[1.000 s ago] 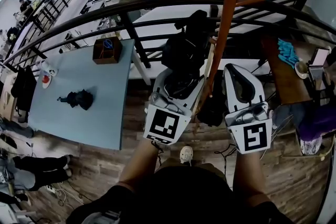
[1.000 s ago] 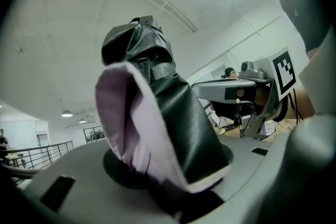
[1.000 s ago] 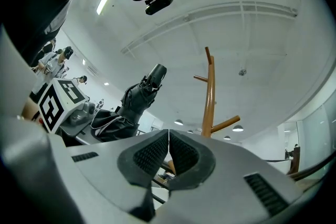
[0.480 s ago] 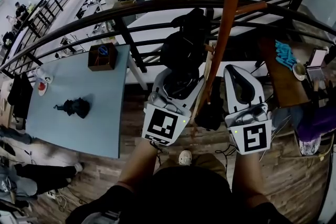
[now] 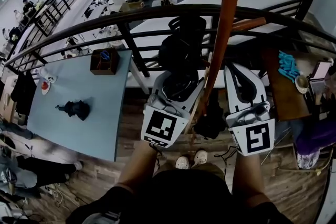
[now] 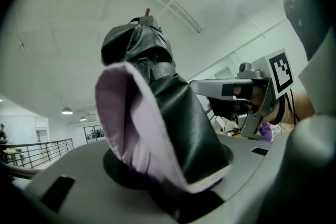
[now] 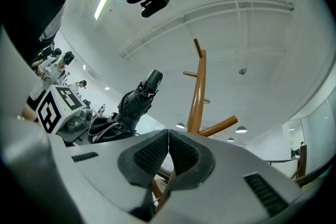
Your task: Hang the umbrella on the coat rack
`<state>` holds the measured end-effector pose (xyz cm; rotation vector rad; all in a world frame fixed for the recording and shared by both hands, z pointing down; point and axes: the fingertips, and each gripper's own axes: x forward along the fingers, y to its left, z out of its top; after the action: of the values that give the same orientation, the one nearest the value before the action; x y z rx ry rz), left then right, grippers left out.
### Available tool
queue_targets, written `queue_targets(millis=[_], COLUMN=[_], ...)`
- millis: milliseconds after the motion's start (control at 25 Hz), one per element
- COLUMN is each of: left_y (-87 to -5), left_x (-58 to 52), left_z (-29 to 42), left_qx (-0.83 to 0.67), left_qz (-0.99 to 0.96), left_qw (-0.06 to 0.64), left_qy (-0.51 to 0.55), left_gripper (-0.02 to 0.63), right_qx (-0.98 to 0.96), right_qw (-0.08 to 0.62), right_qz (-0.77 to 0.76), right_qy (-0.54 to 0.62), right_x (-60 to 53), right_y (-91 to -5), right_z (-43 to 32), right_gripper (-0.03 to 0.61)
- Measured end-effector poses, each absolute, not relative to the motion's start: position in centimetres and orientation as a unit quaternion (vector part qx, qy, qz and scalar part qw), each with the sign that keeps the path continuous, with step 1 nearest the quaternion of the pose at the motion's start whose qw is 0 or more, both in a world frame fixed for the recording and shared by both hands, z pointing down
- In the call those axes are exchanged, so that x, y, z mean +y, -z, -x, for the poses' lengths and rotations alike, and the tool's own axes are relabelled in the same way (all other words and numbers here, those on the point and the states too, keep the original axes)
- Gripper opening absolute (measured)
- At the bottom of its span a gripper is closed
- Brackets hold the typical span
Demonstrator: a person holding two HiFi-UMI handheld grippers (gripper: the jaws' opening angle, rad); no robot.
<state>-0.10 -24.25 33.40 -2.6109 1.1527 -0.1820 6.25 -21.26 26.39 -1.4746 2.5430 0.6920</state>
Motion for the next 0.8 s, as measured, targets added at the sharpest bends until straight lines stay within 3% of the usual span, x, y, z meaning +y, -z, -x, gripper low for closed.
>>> queue_targets(millis=[800], left_y=[-27.5], left_x=[-26.5], left_z=[-3.3], left_qx=[0.424], left_qz=[0.886], left_qw=[0.178], left_qy=[0.066], left_gripper=[0.229], right_qx=[0.863], right_qw=[0.104], right_qz=[0.421], right_qy=[-0.260], right_x=[-24.3], right_y=[-19.6], right_z=[-9.5], right_gripper=[0.029])
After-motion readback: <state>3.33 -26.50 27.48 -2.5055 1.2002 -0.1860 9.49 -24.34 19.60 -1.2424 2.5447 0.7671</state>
